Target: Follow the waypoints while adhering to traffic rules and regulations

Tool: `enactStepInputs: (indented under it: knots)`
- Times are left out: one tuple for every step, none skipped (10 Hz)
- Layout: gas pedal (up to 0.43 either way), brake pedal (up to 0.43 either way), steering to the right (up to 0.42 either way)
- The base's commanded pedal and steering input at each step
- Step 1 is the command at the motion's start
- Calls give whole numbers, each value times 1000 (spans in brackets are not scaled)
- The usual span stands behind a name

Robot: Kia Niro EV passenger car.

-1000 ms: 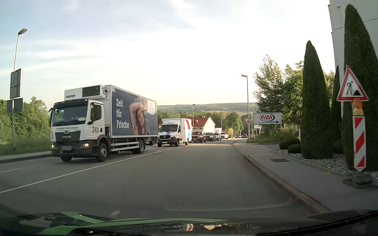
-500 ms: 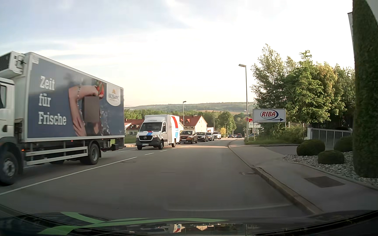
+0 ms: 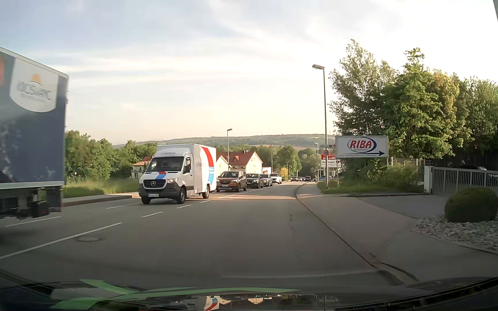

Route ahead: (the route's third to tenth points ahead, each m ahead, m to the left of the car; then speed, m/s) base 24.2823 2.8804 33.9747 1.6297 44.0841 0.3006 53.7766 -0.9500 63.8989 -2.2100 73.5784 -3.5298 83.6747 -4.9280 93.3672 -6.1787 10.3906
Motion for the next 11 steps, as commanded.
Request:
enactStepInputs:
  knots:
    - [0,91,13]
    - [0,104,4]
    - [0,104,-3]
    - [0,110,-4]
    - [0,110,-3]
    - [0,110,-5]
    - [0,110,-5]
    - [0,110,-5]
    - [0,110,-6]
    - [0,116,-5]
    - [0,110,-5]
